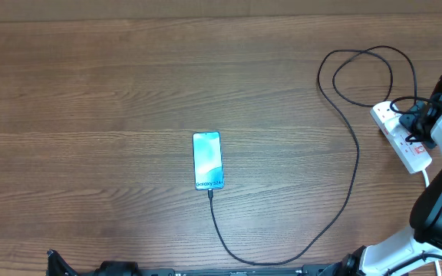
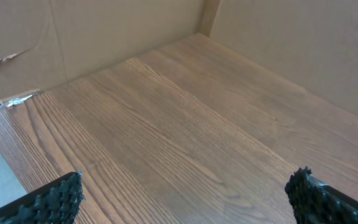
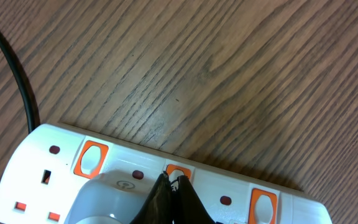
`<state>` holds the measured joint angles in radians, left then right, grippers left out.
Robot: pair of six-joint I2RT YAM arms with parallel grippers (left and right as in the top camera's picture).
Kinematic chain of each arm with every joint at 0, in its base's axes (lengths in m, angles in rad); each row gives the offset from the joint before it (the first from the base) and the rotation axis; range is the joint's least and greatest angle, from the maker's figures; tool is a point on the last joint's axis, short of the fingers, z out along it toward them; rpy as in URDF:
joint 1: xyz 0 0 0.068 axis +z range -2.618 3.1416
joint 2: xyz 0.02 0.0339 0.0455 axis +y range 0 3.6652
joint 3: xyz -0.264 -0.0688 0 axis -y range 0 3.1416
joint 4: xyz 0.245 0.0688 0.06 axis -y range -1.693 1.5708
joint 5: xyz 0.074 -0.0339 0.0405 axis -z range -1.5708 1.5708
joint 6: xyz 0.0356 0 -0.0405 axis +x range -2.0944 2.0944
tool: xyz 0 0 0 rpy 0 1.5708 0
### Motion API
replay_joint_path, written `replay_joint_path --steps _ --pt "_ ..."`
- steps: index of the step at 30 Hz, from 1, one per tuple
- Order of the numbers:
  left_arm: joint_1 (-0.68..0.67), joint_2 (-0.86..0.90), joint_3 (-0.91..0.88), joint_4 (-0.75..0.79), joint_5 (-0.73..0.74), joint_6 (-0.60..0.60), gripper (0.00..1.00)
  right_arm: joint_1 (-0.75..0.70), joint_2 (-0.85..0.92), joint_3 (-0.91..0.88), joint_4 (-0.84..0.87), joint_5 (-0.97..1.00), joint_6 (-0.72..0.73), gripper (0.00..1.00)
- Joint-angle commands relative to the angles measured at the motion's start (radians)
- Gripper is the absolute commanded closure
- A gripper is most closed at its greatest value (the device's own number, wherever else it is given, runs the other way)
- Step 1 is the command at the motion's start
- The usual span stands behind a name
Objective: Plug charger to phone and switch on socket
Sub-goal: 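Hold the right gripper on the power strip switch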
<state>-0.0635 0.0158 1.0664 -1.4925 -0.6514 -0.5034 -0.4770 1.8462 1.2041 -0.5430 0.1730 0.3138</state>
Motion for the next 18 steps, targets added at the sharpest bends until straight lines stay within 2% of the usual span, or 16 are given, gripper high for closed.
replay_joint_path --steps 1,18 --pt "0.006 -0.011 0.000 0.004 -0.010 -0.014 0.00 0.003 0.019 -0.007 -0.001 -0.010 -0.013 0.96" --pt "0.006 -0.011 0.000 0.004 -0.010 -0.014 0.00 0.003 0.086 -0.005 -0.008 -0.067 -0.031 0.96"
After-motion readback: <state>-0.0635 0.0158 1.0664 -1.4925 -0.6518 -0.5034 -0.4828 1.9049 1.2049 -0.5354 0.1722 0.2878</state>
